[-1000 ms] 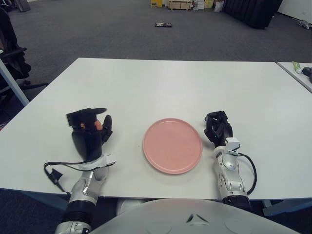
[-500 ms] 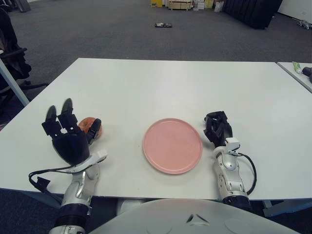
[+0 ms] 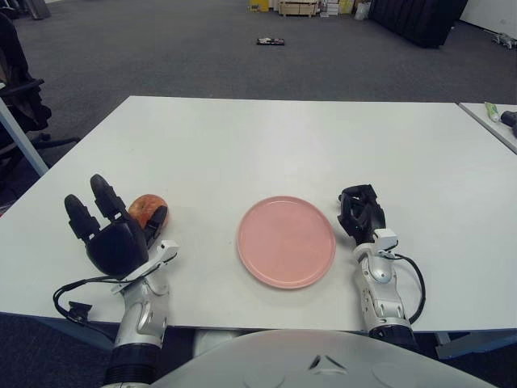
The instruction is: Put the apple into the plate.
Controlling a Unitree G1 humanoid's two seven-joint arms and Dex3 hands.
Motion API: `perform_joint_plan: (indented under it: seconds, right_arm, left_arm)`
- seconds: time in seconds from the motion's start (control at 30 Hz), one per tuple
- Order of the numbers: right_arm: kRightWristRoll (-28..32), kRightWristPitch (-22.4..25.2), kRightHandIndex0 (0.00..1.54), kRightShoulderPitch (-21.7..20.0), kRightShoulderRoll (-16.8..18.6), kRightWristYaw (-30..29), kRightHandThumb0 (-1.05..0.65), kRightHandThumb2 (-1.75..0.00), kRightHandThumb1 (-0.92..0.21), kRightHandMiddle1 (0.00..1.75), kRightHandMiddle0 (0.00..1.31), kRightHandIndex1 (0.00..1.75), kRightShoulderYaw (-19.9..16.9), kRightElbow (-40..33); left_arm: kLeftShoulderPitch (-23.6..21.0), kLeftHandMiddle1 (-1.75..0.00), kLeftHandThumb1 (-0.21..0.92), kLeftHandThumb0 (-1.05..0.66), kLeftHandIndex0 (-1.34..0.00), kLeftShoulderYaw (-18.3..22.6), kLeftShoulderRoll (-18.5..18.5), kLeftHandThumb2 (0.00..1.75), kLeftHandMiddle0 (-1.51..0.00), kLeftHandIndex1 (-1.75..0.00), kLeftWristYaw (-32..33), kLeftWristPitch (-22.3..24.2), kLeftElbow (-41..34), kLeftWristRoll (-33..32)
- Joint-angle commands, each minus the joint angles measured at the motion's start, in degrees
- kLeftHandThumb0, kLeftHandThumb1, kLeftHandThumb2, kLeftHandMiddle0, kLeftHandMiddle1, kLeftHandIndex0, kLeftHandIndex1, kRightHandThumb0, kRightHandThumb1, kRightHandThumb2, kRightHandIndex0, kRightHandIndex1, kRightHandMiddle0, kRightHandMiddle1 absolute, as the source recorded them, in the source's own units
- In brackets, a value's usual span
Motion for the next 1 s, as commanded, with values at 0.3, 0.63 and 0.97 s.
perform_joint_plan:
  seconds: [0.3, 0.63, 0.97]
  right_arm:
    - [0.17, 0.98, 0.50, 0.31, 0.11, -0.14, -0.36, -0.65, -0.83, 1.75, 0.24, 1.26, -0.23, 0.92]
    - [0.23, 0.25, 0.50, 0.46, 0.17, -0.09, -0.36, -0.66, -0.82, 1.75, 0.25, 1.25, -0.33, 1.01]
    - [0.19, 0.60, 0.50, 0.62, 0.34, -0.28, -0.36, -0.66, -0.83, 1.75, 0.24, 1.25, -0.30, 0.74]
  left_arm:
    - [-1.09, 0.00, 0.92, -1.05, 0.00, -2.45, 1.77, 0.31, 0.00, 0.00, -9.29, 6.15, -1.13, -0.54]
    - [-2.50, 0.00, 0.92, -1.05, 0.00, -4.33, 3.93, 0.40, 0.00, 0.00, -10.62, 5.59, 2.01, -0.85]
    - [-3.93, 0.00, 0.92, -1.05, 0.00, -5.54, 4.71, 0.40, 0.00, 0.00, -10.11, 4.14, 3.57, -1.78]
